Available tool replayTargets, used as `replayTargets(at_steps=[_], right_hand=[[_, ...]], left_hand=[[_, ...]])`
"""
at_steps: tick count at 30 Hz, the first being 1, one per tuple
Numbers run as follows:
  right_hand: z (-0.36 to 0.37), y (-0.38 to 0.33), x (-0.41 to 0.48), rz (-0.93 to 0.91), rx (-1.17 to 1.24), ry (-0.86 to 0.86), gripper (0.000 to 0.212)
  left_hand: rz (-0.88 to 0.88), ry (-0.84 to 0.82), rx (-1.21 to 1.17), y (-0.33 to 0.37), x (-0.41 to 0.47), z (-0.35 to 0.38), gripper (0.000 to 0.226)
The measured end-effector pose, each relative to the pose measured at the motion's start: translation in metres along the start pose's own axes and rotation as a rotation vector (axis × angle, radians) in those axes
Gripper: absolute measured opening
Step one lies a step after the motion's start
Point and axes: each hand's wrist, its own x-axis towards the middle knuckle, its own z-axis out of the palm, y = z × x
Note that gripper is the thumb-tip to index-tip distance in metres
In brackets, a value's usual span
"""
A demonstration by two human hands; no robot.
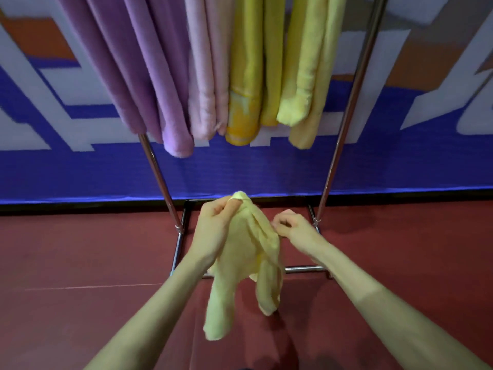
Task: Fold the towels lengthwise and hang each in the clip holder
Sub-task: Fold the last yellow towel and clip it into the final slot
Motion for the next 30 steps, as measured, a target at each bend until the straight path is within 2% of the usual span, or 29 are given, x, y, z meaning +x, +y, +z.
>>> replayTargets(at_steps=[3,7,9,12,17,20,25,30], right_hand=[[-0.028,-0.073,-0.023,0.010,0.164,-0.038,0.031],[-0.059,-0.174,-0.056,0.051,0.361,-0.126,0.041],[-0.076,-0.234,-0.071,0.032,0.367,-0.163,0.033],[-0.100,-0.309,-0.090,0.021,0.303,-0.196,0.051],[-0.127,-0.410,-0.104,-0.012,0.133,-0.192,0.009],[-0.127,-0.460,-0.104,-0.056,0.060,-0.072,0.019],[-0.121,-0.518,-0.095,-0.122,0.016,0.028,0.011],[-0.123,-0.537,-0.082,-0.178,-0.011,0.060,0.017]], left_hand=[[0.003,-0.014,0.015,0.073,-0.003,-0.014,0.044],[0.033,-0.009,0.094,0.171,0.000,-0.028,0.044],[0.014,-0.009,0.120,0.227,0.005,-0.035,0.053],[0.023,-0.016,0.130,0.300,0.009,-0.042,0.049],[0.066,-0.134,0.252,0.394,0.022,-0.064,0.047],[0.089,-0.203,0.371,0.429,0.028,-0.072,0.047],[0.097,-0.290,0.483,0.463,0.031,-0.096,0.039],[0.059,-0.495,0.899,0.442,0.032,-0.133,0.034]])
